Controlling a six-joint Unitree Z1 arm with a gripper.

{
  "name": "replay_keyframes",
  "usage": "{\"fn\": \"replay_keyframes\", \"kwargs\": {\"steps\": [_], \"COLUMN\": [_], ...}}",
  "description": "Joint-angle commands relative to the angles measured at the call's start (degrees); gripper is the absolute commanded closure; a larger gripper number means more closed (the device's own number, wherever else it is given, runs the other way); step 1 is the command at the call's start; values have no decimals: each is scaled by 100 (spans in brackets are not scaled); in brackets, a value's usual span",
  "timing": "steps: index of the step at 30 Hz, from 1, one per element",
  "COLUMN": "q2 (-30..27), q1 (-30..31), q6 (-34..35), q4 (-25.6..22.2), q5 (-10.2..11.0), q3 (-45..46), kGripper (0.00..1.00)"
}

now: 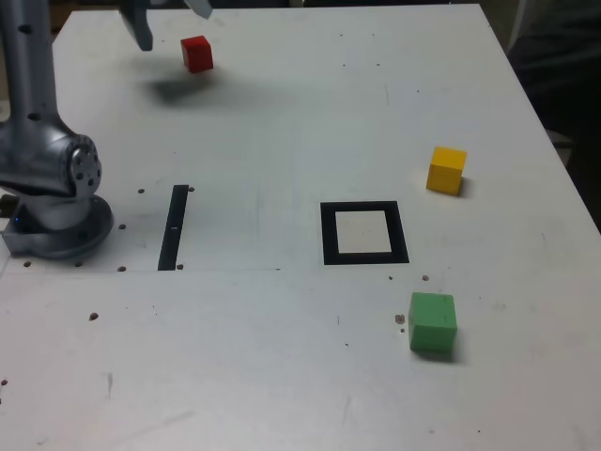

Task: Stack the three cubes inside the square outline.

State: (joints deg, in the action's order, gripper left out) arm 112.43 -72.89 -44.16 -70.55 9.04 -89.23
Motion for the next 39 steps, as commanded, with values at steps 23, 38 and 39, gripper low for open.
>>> {"fn": "replay_keyframes", "kwargs": {"steps": [23,38,39], "q2": [1107,1499,1510], "q1": [3,52,55], "q6": [-225,-225,-225], "q4": [-323,-386,-396], "q5": [-3,-15,-11], "q3": [-1030,-1240,-1265], "kGripper": [3,15,17]}}
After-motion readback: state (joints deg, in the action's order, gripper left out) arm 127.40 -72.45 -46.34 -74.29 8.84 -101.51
